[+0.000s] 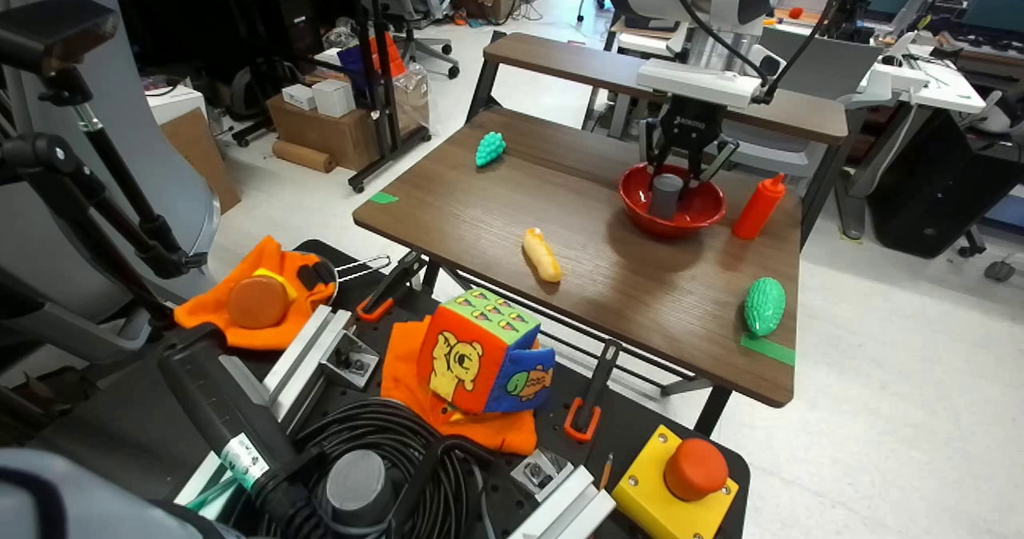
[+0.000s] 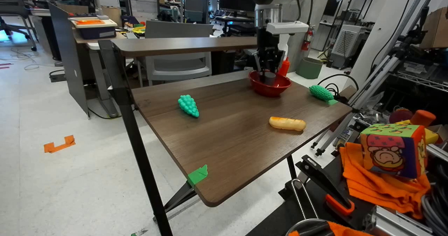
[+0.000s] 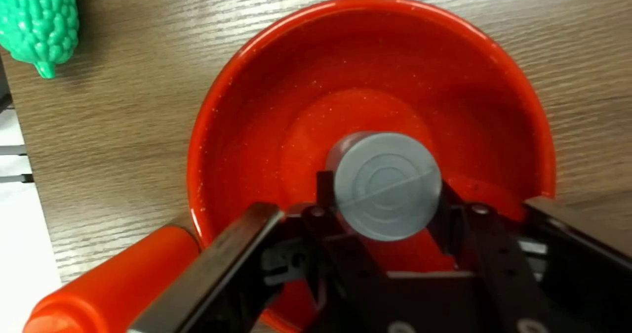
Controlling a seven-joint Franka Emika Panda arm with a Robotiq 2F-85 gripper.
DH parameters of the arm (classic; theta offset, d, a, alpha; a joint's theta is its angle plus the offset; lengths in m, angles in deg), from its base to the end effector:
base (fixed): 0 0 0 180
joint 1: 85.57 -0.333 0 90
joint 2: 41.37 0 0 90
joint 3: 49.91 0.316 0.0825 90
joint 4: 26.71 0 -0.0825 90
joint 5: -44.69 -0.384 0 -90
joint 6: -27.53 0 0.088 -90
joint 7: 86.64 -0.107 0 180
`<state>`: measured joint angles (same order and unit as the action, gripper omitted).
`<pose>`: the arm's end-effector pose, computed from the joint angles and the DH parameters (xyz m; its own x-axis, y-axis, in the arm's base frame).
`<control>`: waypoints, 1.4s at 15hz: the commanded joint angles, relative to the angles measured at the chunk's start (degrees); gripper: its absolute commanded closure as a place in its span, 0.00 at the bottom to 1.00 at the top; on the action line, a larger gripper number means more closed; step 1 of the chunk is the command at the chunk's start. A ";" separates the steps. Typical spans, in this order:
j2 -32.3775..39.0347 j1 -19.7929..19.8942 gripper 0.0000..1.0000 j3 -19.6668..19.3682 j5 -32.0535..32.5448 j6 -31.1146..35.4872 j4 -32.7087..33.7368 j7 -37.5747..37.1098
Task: Remove the cup from the bowl and put it on the table
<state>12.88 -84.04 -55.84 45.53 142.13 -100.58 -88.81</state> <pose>0.7146 -0.0784 0.1565 0.9643 -0.1356 -0.2273 -0.1144 -0.9880 0.1040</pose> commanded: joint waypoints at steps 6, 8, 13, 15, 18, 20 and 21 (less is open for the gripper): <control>-17.09 0.38 0.80 2.09 0.92 -0.33 -13.75 3.75; -21.96 0.82 0.80 1.86 1.31 0.46 -19.57 4.85; -29.88 3.40 0.80 1.00 1.05 2.44 -32.22 7.85; -29.94 4.23 0.80 0.14 1.11 3.88 -34.83 6.38; -28.56 5.16 0.80 -0.98 1.66 8.17 -38.56 5.19; -26.92 5.73 0.80 -1.49 1.15 12.05 -40.18 4.42; -26.01 6.10 0.80 -1.58 0.71 13.73 -40.69 4.27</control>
<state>-14.36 -78.63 -57.14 45.60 151.01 -138.80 -82.92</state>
